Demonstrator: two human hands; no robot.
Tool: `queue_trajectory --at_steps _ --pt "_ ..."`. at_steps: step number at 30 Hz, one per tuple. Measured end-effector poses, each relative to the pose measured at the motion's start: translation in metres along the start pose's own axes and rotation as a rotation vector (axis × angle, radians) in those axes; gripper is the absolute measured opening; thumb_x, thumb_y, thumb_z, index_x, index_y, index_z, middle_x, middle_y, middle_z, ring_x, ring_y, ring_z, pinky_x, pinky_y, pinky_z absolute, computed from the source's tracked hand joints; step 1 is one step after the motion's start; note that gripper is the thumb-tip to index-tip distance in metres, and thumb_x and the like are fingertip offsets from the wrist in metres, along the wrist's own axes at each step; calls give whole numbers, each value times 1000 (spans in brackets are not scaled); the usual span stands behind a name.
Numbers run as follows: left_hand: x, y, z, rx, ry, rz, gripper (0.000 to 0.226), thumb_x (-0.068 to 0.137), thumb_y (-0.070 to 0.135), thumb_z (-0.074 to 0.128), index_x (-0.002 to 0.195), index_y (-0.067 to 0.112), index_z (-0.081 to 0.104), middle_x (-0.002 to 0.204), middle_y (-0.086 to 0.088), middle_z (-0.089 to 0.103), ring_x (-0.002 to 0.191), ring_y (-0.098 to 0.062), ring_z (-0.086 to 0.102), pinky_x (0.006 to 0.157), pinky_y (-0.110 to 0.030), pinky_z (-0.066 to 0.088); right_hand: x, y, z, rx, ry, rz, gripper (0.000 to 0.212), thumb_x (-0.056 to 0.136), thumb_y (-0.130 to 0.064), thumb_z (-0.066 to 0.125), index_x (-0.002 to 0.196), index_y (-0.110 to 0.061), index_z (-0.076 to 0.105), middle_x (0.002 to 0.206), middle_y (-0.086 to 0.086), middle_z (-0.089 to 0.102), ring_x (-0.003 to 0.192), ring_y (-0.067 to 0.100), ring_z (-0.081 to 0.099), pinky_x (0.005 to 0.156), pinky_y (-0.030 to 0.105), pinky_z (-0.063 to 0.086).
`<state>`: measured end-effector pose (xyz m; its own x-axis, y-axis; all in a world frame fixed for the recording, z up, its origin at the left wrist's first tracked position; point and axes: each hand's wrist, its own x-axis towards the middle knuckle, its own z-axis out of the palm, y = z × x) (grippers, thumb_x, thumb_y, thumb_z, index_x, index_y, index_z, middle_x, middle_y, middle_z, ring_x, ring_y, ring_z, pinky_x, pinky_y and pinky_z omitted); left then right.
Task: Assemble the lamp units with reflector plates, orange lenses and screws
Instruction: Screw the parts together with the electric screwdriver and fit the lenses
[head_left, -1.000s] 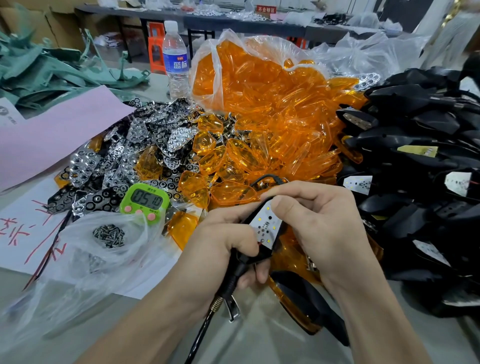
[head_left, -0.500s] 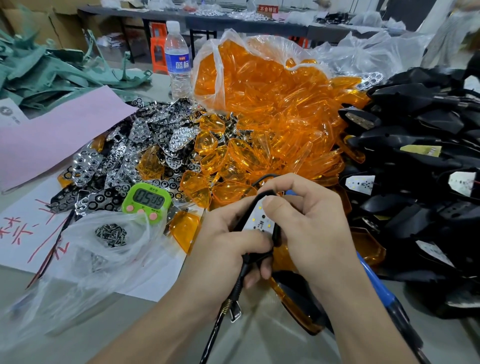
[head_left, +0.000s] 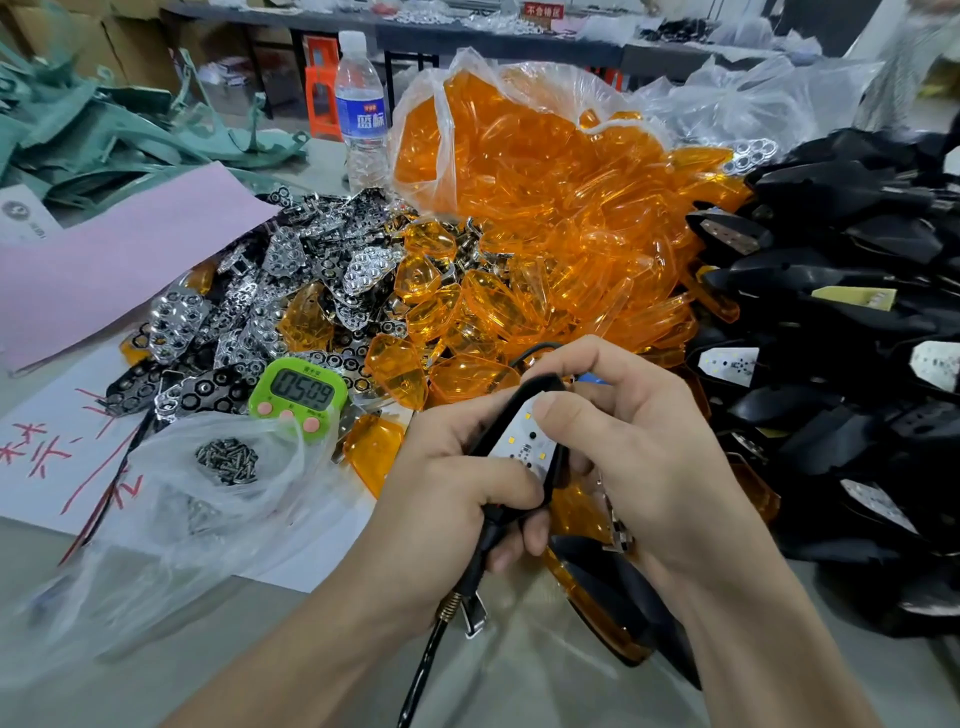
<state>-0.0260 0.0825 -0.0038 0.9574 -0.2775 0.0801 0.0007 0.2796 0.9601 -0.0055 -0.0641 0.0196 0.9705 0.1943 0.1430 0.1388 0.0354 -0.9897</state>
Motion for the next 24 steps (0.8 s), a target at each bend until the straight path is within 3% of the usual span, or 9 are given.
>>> queue_trajectory --at_steps 3,5,7,11,13,16,20,24 --pt "1 2 0 -26 11 33 53 72 -7 55 116 16 74 60 -14 59 41 -23 52 36 -21 37 1 1 3 -4 2 -28 10 92 -12 67 91 -19 74 69 21 65 51 22 59 48 34 52" --pt "2 3 1 -24 41 49 56 74 -7 57 118 24 71 62 -13 63 42 -23 56 38 -24 41 1 4 6 -31 47 -46 11 87 -20 66 94 -23 75 72 27 63 50 32 59 50 44 55" --pt "2 4 1 0 69 51 41 78 -2 60 111 22 67 67 -12 66 46 -26 59 41 -28 46 0 6 8 -39 114 -86 11 87 -20 67 91 -23 77 65 20 64 44 30 57 45 39 51" --pt "0 7 2 147 91 -28 6 90 23 66 96 22 64 73 -12 69 48 -30 63 41 -31 50 -1 4 7 -90 278 -201 11 86 -17 68 87 -21 78 57 -7 66 48 4 57 46 15 45" --pt "-2 7 1 277 78 -51 20 98 35 63 79 30 66 63 -11 67 41 -24 59 38 -27 45 -1 3 4 -71 303 -193 10 86 -16 68 87 -19 78 54 -14 62 47 1 57 47 8 41" --pt "-3 7 1 385 84 -45 38 104 37 60 67 28 65 55 -6 64 35 -17 51 37 -22 38 -1 3 4 -33 323 -168 16 89 -8 68 81 -18 78 50 -14 59 41 0 53 42 8 38" --pt "-4 11 1 304 42 -41 37 98 50 62 67 30 67 54 -5 61 34 -16 45 38 -20 33 -3 -2 7 -27 341 -196 21 88 -6 64 75 -17 75 46 -12 55 37 2 48 40 11 36" --pt "-5 11 0 281 20 -32 39 98 49 61 66 26 64 54 -4 58 33 -16 43 38 -20 32 -4 -4 6 22 324 -180 24 90 2 63 74 -13 72 44 -10 50 35 4 40 38 13 33"
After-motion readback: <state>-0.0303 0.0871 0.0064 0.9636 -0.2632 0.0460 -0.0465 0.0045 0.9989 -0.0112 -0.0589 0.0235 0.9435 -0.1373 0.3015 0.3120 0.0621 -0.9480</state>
